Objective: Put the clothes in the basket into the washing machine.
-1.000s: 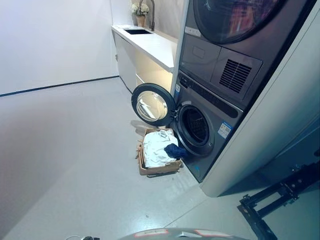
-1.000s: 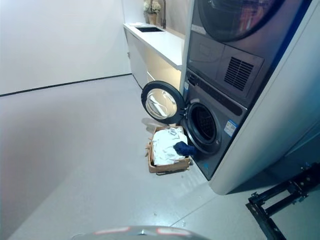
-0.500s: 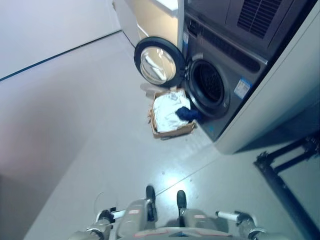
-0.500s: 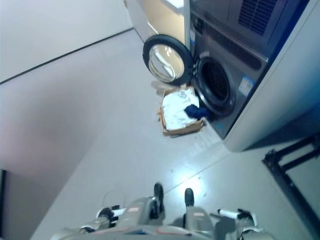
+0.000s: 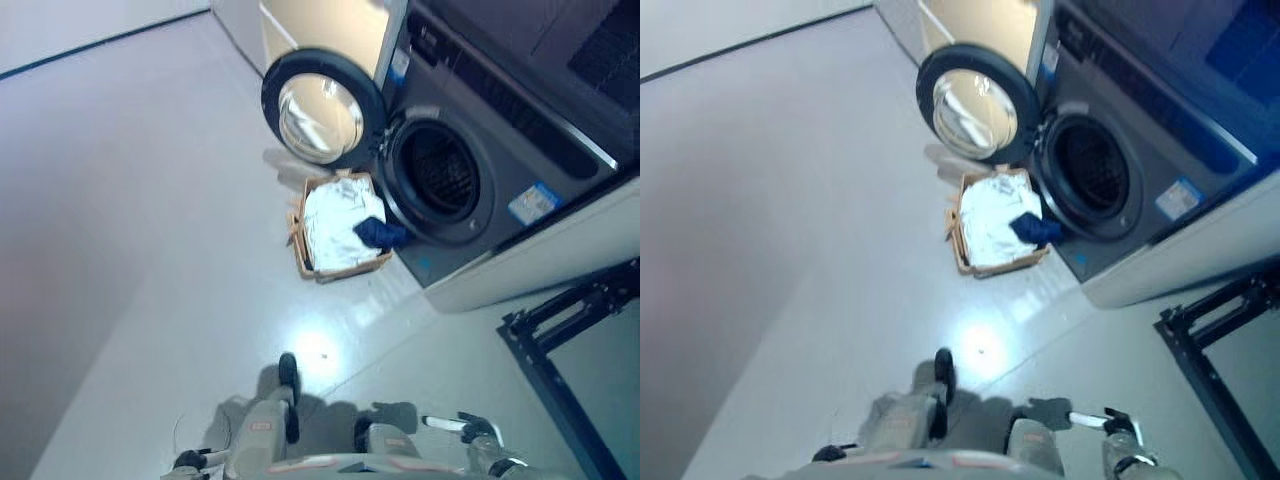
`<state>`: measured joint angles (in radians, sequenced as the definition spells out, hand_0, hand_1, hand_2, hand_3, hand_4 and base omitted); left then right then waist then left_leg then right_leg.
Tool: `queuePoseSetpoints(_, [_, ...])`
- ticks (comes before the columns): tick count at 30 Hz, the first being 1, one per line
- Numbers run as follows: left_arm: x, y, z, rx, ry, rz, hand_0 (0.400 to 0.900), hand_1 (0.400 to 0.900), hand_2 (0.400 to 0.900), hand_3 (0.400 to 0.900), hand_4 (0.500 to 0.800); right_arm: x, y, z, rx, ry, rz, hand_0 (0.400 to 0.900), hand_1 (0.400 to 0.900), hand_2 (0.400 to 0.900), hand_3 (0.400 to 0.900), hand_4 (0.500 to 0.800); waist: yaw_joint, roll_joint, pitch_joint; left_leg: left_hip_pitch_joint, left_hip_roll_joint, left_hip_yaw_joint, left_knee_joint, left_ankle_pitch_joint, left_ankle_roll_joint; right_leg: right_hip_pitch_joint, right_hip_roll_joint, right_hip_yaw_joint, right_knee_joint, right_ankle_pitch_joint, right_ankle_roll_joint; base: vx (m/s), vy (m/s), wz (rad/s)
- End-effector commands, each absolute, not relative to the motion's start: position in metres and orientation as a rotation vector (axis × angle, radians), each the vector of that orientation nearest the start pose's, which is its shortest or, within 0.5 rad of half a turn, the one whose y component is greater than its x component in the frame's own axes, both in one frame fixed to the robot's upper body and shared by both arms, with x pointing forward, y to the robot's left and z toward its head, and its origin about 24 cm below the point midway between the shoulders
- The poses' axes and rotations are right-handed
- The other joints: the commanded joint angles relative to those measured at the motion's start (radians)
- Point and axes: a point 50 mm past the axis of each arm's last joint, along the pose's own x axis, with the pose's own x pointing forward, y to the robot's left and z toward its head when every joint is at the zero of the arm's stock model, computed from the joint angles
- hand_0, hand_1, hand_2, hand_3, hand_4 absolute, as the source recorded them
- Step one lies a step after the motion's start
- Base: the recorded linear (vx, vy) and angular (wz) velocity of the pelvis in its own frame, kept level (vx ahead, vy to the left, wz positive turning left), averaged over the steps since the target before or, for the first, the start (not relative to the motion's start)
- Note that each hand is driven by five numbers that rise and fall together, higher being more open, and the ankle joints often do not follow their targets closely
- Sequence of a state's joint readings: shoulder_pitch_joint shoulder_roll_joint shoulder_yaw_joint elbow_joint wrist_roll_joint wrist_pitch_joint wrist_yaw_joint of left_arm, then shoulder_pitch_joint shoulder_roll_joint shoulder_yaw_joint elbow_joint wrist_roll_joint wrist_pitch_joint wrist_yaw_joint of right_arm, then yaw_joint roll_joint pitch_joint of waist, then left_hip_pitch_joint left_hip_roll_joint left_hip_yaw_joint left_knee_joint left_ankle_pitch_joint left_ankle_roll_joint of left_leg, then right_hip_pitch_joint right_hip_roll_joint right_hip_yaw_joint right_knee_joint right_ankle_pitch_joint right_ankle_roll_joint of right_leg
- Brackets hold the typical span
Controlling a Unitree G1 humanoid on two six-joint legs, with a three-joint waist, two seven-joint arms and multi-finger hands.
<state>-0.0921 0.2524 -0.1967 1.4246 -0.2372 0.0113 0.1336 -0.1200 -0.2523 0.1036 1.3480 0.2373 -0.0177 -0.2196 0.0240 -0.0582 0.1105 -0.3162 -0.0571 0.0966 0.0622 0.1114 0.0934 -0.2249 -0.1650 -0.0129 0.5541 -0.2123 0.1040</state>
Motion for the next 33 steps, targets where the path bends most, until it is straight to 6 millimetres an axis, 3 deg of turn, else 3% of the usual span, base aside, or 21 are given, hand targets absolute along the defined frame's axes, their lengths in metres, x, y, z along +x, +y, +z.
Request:
queuePoseSetpoints(1, [0.109, 0.259, -0.152, 0.245, 1.212, 0.334, 0.900, 0.900, 0.900, 0.900, 0.800, 0.151, -0.281, -0.128, -0.255, 1.001, -0.472, 0.900, 0.900, 0.900, 0.900, 0.800, -0.004, 0.033, 0.134, -0.046, -0.060, -0.025, 0.105, -0.137, 0.008, 0.075, -0.015, -0.065, 0.016, 0.339, -0.057, 0.31, 0.349, -0.02])
queuePoseSetpoints(2, [0.112, 0.260, -0.151, 0.245, 1.207, 0.336, 0.900, 0.900, 0.900, 0.900, 0.800, 0.153, -0.280, -0.127, -0.254, 0.994, -0.465, 0.900, 0.900, 0.900, 0.900, 0.800, -0.010, 0.039, 0.150, -0.009, -0.065, -0.027, 0.092, -0.139, 0.017, 0.036, -0.023, -0.067, 0.090, 0.337, -0.065, 0.27, 0.258, 0.05])
queuePoseSetpoints(5, [0.116, 0.260, -0.150, 0.241, 1.194, 0.343, 0.900, 0.900, 0.900, 0.900, 0.800, 0.162, -0.275, -0.125, -0.217, 0.950, -0.459, 0.900, 0.900, 0.900, 0.900, 0.800, -0.021, 0.055, 0.176, 0.080, -0.064, -0.034, 0.055, -0.150, 0.019, -0.086, 0.038, -0.040, 0.175, 0.259, -0.077, 0.27, 0.108, 0.03])
queuePoseSetpoints(6, [0.119, 0.261, -0.149, 0.252, 1.186, 0.344, 0.900, 0.900, 0.900, 0.900, 0.800, 0.166, -0.272, -0.123, -0.205, 0.926, -0.455, 0.900, 0.900, 0.900, 0.900, 0.800, -0.025, 0.062, 0.184, 0.116, -0.052, -0.024, 0.043, -0.152, 0.011, -0.143, 0.076, -0.046, 0.118, 0.197, -0.078, 0.24, 0.009, -0.03])
queuePoseSetpoints(9, [0.122, 0.260, -0.148, 0.265, 1.181, 0.334, 0.900, 0.900, 0.900, 0.900, 0.800, 0.171, -0.270, -0.121, -0.191, 0.897, -0.454, 0.900, 0.900, 0.900, 0.900, 0.800, -0.028, 0.067, 0.199, 0.148, -0.039, -0.017, 0.040, -0.163, -0.002, -0.161, 0.112, -0.043, -0.024, 0.170, -0.063, 0.21, -0.069, 0.07])
queuePoseSetpoints(12, [0.125, 0.260, -0.147, 0.282, 1.175, 0.330, 0.900, 0.900, 0.900, 0.900, 0.800, 0.176, -0.268, -0.117, -0.184, 0.856, -0.443, 0.900, 0.900, 0.900, 0.900, 0.800, -0.041, 0.054, 0.198, 0.194, -0.040, -0.025, 0.013, -0.173, -0.020, -0.153, 0.165, 0.033, -0.324, 0.254, -0.008, 0.32, -0.199, 0.25])
queuePoseSetpoints(13, [0.127, 0.260, -0.147, 0.289, 1.174, 0.336, 0.900, 0.900, 0.900, 0.900, 0.800, 0.174, -0.269, -0.117, -0.187, 0.849, -0.437, 0.900, 0.900, 0.900, 0.900, 0.800, -0.047, 0.047, 0.189, 0.217, -0.044, -0.038, -0.003, -0.179, -0.033, -0.155, 0.170, 0.082, -0.479, 0.311, 0.008, 0.34, -0.216, 0.36])
queuePoseSetpoints(18, [0.124, 0.261, -0.147, 0.289, 1.180, 0.346, 0.900, 0.900, 0.900, 0.900, 0.800, 0.171, -0.270, -0.115, -0.227, 0.843, -0.404, 0.900, 0.900, 0.900, 0.900, 0.800, -0.066, 0.048, 0.184, 0.294, -0.044, -0.083, 0.013, -0.237, -0.057, -0.170, 0.163, 0.099, -0.547, 0.360, 0.019, 0.41, -0.334, 0.46])
queuePoseSetpoints(19, [0.120, 0.259, -0.149, 0.284, 1.195, 0.340, 0.900, 0.900, 0.900, 0.900, 0.800, 0.166, -0.271, -0.117, -0.264, 0.861, -0.371, 0.900, 0.900, 0.900, 0.900, 0.800, -0.079, 0.053, 0.168, 0.346, -0.033, -0.098, 0.050, -0.271, -0.072, -0.164, 0.174, 0.111, -0.462, 0.343, 0.004, 0.52, -0.455, 0.50])
queuePoseSetpoints(22, [0.105, 0.250, -0.156, 0.250, 1.235, 0.334, 0.900, 0.900, 0.900, 0.900, 0.800, 0.169, -0.275, -0.114, -0.303, 0.853, -0.352, 0.900, 0.900, 0.900, 0.900, 0.800, -0.082, 0.079, 0.159, 0.355, -0.019, -0.084, 0.126, -0.250, -0.092, -0.147, 0.188, 0.092, -0.401, 0.321, -0.015, 0.51, -0.417, 0.25])
queuePoseSetpoints(24, [0.095, 0.241, -0.161, 0.228, 1.261, 0.316, 0.900, 0.900, 0.900, 0.900, 0.800, 0.164, -0.282, -0.113, -0.324, 0.861, -0.353, 0.900, 0.900, 0.900, 0.900, 0.800, -0.085, 0.100, 0.154, 0.322, -0.002, -0.075, 0.274, -0.167, -0.127, -0.104, 0.195, 0.078, -0.387, 0.284, -0.045, 0.46, -0.477, 0.43])
queuePoseSetpoints(26, [0.100, 0.233, -0.161, 0.199, 1.240, 0.299, 0.900, 0.900, 0.900, 0.900, 0.800, 0.165, -0.287, -0.111, -0.335, 0.860, -0.365, 0.900, 0.900, 0.900, 0.900, 0.800, -0.078, 0.112, 0.174, 0.222, 0.016, -0.045, 0.466, -0.066, -0.159, -0.070, 0.188, 0.068, -0.391, 0.260, -0.072, 0.28, -0.442, 0.38])
queuePoseSetpoints(30, [0.092, 0.228, -0.164, 0.205, 1.268, 0.270, 0.900, 0.900, 0.900, 0.900, 0.800, 0.163, -0.293, -0.110, -0.376, 0.880, -0.379, 0.900, 0.900, 0.900, 0.900, 0.800, -0.069, 0.115, 0.200, 0.123, 0.090, 0.023, 0.623, -0.022, -0.159, -0.014, 0.189, 0.061, -0.392, 0.201, -0.121, 0.25, -0.376, 0.22])
queuePoseSetpoints(33, [0.085, 0.223, -0.167, 0.205, 1.289, 0.259, 0.900, 0.900, 0.900, 0.900, 0.800, 0.166, -0.296, -0.108, -0.381, 0.873, -0.399, 0.900, 0.900, 0.900, 0.900, 0.800, -0.069, 0.129, 0.203, 0.051, 0.033, 0.014, 0.532, -0.069, -0.150, 0.009, 0.191, 0.050, -0.381, 0.179, -0.118, 0.24, -0.153, 0.06])
